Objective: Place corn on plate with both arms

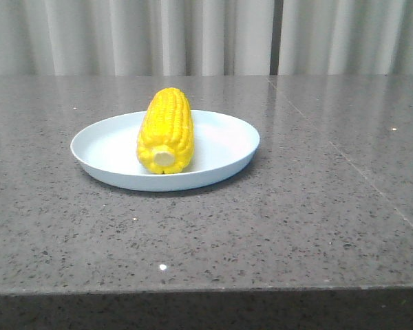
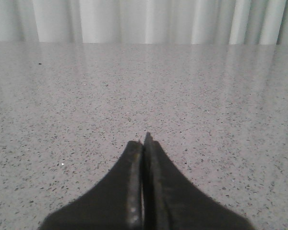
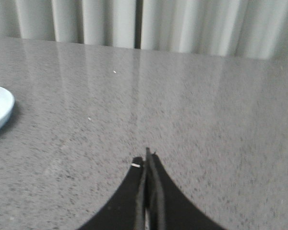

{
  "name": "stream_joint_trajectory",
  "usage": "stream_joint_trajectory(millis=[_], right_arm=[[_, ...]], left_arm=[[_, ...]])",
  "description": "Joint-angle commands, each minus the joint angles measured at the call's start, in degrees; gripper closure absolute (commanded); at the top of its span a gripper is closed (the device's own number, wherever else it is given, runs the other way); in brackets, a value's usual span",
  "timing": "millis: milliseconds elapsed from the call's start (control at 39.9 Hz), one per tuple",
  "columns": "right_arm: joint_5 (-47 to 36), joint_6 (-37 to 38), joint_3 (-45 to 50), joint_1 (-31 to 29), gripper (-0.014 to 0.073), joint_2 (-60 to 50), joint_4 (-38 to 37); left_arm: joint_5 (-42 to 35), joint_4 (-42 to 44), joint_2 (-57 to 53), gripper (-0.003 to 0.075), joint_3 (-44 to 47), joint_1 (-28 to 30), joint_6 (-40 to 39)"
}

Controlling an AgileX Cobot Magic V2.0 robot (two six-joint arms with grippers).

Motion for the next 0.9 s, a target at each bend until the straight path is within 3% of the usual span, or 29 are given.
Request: stream_joint_trajectory(millis=[0, 125, 351, 878], right_arm=[[-9.55, -1.32, 2.97, -3.26, 0.0656, 0.65, 3.83], [-12.65, -1.32, 7.89, -4.44, 0.0656, 0.19, 4.26], [-9.07, -1.32, 7.75, -4.44, 0.0656, -2.35, 3.43], [-9.01, -1.32, 7.69, -4.44, 0.0656, -2.3, 3.43]], left_arm=[[-5.21, -0.63, -1.26, 0.0741, 0.36, 0.09, -0.18], [-5.21, -0.63, -1.26, 0.0741, 0.36, 0.09, -0.18], [-5.21, -0.63, -1.26, 0.0741, 0.36, 0.09, -0.18], [-5.21, -0.63, -1.17, 0.0741, 0.36, 0.09, -0.18]])
